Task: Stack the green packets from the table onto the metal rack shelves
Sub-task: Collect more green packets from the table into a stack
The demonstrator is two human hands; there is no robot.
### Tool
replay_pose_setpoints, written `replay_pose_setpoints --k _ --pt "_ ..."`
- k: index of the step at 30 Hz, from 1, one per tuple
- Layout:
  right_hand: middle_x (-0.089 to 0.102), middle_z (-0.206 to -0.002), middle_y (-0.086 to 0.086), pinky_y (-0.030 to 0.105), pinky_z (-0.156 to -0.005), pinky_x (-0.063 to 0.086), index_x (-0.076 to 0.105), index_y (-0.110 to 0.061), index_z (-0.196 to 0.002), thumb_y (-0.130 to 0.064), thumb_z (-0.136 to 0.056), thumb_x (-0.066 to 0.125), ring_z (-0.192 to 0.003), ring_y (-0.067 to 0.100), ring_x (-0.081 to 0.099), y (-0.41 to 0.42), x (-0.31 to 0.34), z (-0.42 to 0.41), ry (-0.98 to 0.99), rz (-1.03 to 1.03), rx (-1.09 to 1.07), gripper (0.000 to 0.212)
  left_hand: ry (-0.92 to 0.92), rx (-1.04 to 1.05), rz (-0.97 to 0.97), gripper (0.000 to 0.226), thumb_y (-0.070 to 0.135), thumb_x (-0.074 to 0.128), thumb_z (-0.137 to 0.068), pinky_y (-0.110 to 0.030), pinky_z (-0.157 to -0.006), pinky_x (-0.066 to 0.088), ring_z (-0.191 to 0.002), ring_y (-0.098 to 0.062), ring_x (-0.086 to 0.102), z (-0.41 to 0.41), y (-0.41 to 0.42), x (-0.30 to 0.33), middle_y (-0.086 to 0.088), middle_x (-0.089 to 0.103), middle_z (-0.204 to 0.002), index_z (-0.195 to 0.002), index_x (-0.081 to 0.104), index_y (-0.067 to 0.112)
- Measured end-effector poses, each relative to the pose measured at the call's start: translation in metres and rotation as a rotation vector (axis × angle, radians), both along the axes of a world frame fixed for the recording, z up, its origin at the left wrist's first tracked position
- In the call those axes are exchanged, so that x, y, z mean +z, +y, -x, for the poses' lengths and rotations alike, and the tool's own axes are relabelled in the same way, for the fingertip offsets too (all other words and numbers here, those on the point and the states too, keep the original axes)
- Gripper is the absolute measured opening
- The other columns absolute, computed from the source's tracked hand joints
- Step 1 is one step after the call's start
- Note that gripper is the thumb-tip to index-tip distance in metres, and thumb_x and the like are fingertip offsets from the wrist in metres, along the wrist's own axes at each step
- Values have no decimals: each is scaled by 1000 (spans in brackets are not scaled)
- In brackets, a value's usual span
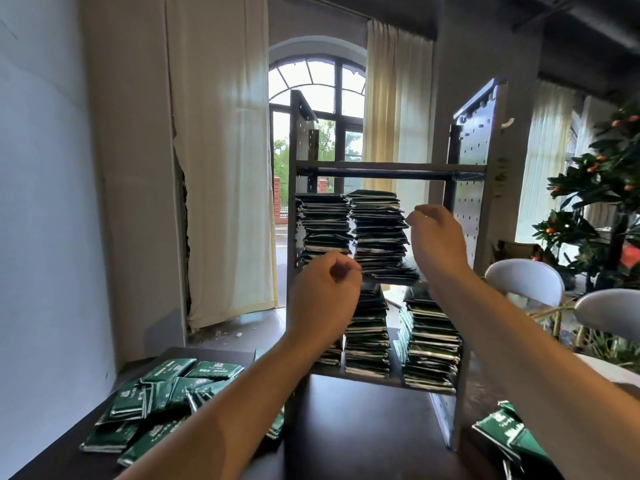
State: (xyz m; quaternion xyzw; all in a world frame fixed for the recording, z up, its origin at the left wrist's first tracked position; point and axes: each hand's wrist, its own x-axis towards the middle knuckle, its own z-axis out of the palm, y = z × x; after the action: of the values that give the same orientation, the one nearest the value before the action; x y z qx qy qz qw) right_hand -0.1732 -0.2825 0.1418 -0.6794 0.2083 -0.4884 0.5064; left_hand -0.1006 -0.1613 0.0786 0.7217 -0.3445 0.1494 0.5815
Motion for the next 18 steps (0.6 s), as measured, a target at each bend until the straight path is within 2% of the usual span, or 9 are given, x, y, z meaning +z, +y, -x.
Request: replay_pose_setpoints --k 2,5,7,10,13,15,17,18 --pt "52 -82 -7 34 -62 47 59 -22 -123 -19 -100 52 -63 7 47 15 -19 9 -35 25 -18 24 7 30 -8 11 23 63 -92 -18 -64 40 -76 1 61 0 14 -5 16 69 -84 -91 73 28" --pt "56 -85 -1 28 -56 39 62 -23 -112 -14 -98 53 -63 11 47 43 -58 17 -30 44 55 19 27 59 -21 12 23 63 -92 -15 -64 39 -75 4 60 -1 38 -21 19 68 -81 -89 73 30" --pt "56 -81 -1 26 -57 40 63 -22 -105 -11 -98 54 -62 10 48 65 -89 17 38 3 146 16 52 85 -19 15 20 64 -91 -13 -63 39 -73 7 60 -3 57 -37 22 66 -77 -86 72 32" --pt "56 -75 -3 29 -68 42 65 -19 -95 -5 -95 55 -68 15 51 91 -136 11 175 -65 260 18 113 131 16 21 12 65 -88 -6 -57 39 -66 8 62 -12 89 -71 22 65 -71 -80 68 31" --pt "62 -77 -3 31 -66 44 64 -27 -86 -10 -93 55 -69 18 56 111 -186 -2 408 -132 356 20 209 249 -22 16 12 65 -89 -7 -60 38 -78 -1 63 -30 129 -116 19 65 -79 -89 69 27" --pt "66 -86 -3 36 -71 51 65 -29 -87 -18 -90 55 -77 20 61 123 -215 -14 536 -99 383 16 220 338 -138 15 14 66 -88 -15 -69 42 -88 -12 64 -48 152 -151 8 68 -90 -99 70 22" --pt "67 -86 -5 39 -82 54 64 -30 -87 -19 -89 57 -85 21 65 135 -239 -29 641 -12 384 13 224 407 -369 26 21 66 -86 -32 -88 45 -108 -25 60 -68 168 -185 -4 67 -113 -112 68 22" --pt "65 -81 -5 36 -80 53 64 -29 -88 -17 -90 59 -82 20 64 142 -248 -36 671 17 384 13 238 437 -503 34 26 65 -87 -38 -99 41 -120 -27 54 -77 174 -199 -6 62 -126 -121 65 24"
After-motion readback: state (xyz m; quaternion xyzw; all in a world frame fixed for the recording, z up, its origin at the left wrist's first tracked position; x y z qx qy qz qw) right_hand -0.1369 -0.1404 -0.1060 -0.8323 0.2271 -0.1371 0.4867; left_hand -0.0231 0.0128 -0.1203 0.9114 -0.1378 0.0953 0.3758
